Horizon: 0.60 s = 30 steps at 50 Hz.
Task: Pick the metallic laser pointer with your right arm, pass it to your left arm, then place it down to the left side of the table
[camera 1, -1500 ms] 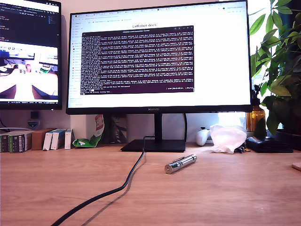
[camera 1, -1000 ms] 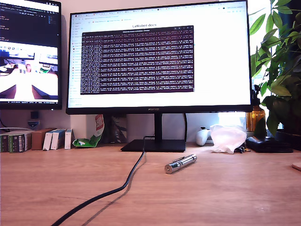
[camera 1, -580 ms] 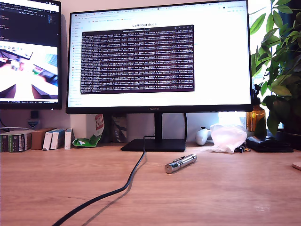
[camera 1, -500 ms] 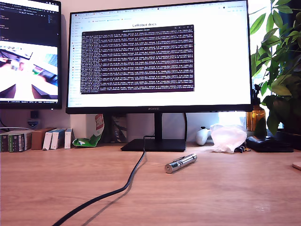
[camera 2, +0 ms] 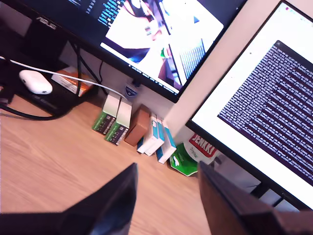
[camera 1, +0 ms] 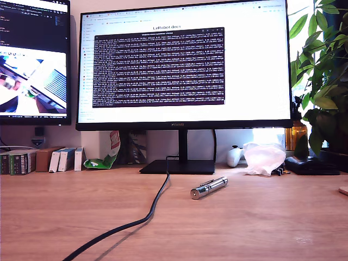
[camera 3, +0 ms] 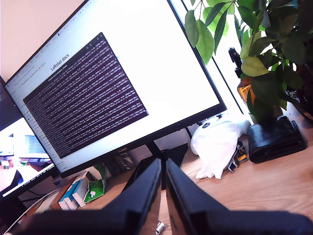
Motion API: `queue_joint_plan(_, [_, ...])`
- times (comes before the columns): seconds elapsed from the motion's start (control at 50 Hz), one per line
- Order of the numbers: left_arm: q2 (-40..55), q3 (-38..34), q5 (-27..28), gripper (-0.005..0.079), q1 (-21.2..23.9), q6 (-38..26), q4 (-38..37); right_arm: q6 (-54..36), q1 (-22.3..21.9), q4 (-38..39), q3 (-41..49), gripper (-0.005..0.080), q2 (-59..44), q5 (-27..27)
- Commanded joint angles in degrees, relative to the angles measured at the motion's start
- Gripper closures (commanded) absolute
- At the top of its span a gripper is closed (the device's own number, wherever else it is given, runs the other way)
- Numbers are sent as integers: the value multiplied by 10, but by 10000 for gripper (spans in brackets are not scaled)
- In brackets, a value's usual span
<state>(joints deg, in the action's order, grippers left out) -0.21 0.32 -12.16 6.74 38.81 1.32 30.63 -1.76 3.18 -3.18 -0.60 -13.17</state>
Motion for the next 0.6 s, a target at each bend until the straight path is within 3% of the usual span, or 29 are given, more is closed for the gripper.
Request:
queue_joint_plan(0.0, [-5, -17, -3, 397, 0, -2, 3, 4, 2, 3, -6, 765, -3, -2])
queue_joint_plan(0.2, [-5, -11, 63, 401, 1, -19, 96, 4, 2, 4, -6, 765, -3, -2])
queue_joint_plan(0.3, [-5, 5, 100, 401, 1, -88, 138, 4, 2, 4, -6, 765, -3, -3])
queue_joint_plan(0.58, [1, 89, 189, 401, 1, -241, 139, -41, 2, -21, -42, 765, -28, -65])
